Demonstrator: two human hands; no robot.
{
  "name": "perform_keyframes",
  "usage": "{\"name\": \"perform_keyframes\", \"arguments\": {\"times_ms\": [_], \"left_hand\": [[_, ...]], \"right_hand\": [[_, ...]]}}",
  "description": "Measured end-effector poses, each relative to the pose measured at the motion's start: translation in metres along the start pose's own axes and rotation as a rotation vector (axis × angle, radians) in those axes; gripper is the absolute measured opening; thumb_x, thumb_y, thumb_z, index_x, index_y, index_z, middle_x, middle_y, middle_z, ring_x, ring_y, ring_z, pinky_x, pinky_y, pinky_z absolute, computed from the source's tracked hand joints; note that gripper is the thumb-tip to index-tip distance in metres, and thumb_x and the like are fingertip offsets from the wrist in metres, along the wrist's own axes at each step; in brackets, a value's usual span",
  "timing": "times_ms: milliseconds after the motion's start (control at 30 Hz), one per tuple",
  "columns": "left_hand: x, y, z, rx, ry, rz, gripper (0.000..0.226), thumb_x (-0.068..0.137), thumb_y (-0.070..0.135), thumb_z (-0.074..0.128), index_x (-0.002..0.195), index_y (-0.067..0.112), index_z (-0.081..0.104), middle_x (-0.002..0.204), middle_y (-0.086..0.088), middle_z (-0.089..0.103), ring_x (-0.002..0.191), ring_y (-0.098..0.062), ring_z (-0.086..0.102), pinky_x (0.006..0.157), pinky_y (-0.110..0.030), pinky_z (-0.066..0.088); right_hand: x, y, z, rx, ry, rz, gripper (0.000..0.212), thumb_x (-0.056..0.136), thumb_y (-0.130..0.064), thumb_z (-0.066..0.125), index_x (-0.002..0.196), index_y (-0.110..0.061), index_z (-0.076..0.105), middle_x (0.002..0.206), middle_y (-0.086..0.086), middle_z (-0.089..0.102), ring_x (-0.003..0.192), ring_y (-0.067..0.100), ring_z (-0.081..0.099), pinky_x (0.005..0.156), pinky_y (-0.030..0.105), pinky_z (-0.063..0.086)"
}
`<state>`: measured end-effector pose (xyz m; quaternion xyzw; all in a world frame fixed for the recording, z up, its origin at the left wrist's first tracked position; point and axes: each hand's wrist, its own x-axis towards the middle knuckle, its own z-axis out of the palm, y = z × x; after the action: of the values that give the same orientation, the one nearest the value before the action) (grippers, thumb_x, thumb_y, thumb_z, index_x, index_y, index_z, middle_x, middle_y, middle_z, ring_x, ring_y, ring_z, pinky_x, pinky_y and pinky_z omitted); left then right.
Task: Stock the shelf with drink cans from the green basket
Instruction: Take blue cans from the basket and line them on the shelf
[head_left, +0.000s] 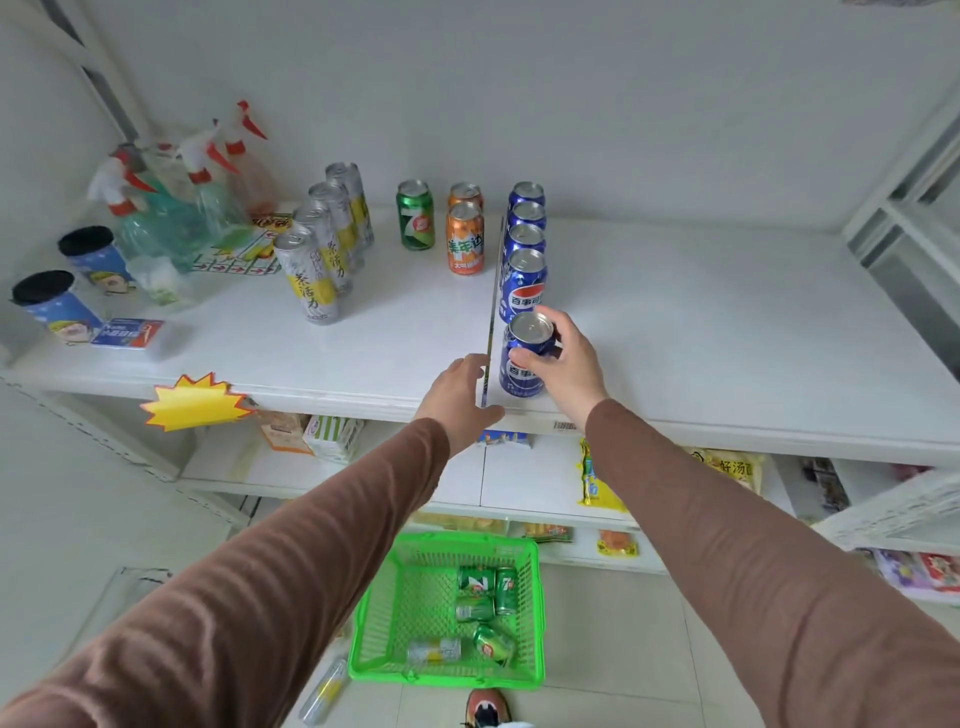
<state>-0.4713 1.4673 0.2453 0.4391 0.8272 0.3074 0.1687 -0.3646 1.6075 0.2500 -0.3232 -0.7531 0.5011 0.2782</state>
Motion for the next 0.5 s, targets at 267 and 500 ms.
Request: {"name": "perform_keyframes", "arguments": {"times_ms": [267,500], "left_hand": [[0.024,-0.009,0.013,0.0,0.027,-0.011,0.067,0.078,0.03,0.074,0.136,0.022,0.042,0.13,-0.001,0.054,0.113,-0.018,0.054,0.096,-0.032,0.046],[0.036,-0.014,0.017,-0.016,0.009,-0.019,0.069,0.077,0.027,0.075,0.137,0.024,0.041,0.133,0.0,0.054,0.114,-0.017,0.053,0.096,-0.032,0.046]], "right_hand": [[0.01,0.019,0.004,0.14,-0.038,0.048,0.082,0.071,-0.023,0.088,0.138,-0.037,0.042,0.132,-0.016,0.057,0.122,0.008,0.057,0.102,0.025,0.049],[0.003,0.041,0.017,-0.14,-0.004,0.124,0.07,0.073,-0.031,0.087,0.126,-0.022,0.043,0.125,0.004,0.061,0.113,0.023,0.062,0.095,0.036,0.052]]}}
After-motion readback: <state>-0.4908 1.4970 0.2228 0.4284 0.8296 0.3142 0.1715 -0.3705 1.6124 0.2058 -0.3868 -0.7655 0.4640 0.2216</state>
